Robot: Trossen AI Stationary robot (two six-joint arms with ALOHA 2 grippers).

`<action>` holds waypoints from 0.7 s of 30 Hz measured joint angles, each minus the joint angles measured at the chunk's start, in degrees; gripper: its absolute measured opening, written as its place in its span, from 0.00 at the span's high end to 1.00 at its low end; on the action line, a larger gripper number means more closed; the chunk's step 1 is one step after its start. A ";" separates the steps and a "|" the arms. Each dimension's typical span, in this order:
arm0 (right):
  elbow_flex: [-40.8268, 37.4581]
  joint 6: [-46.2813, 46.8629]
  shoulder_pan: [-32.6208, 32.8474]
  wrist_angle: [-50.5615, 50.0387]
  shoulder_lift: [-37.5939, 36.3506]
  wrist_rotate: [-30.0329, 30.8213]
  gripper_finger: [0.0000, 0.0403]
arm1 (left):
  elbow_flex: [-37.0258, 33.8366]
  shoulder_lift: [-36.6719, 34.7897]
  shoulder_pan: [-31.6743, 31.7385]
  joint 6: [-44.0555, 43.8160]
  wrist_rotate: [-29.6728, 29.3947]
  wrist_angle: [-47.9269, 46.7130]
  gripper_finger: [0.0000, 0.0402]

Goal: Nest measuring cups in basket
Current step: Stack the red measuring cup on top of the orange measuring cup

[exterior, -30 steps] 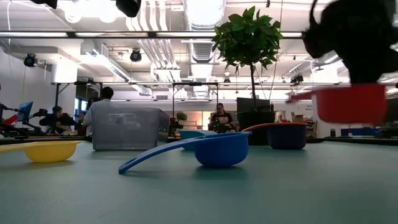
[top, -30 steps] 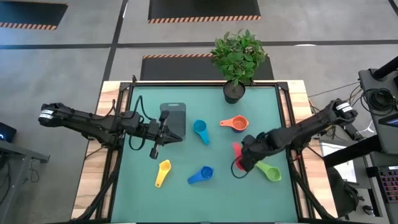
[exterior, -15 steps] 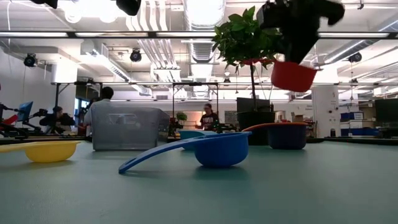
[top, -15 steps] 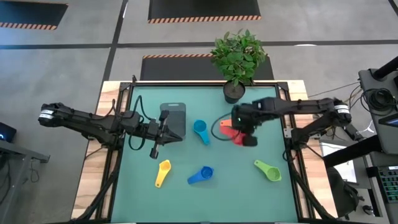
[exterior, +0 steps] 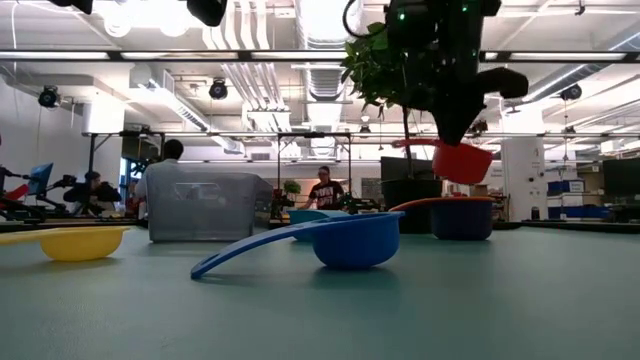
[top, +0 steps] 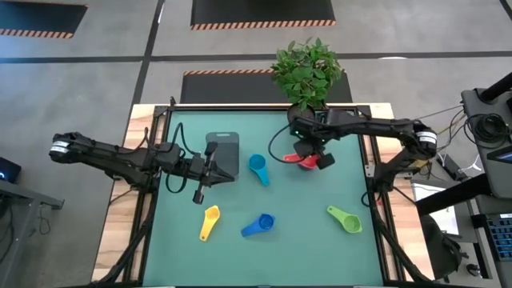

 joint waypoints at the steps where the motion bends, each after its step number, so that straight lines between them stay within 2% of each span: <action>1: -0.01 -0.51 -0.25 0.03 0.49 -0.01 0.97 | 0.00 0.00 0.00 0.00 0.00 -0.01 1.00; 10: 0.00 -1.61 -0.56 0.05 4.53 0.43 0.97 | 0.00 0.00 0.00 -0.01 -0.01 -0.01 1.00; 21: 0.00 0.10 -0.67 0.14 5.88 0.47 0.97 | 0.00 0.00 0.00 0.00 0.00 -0.03 1.00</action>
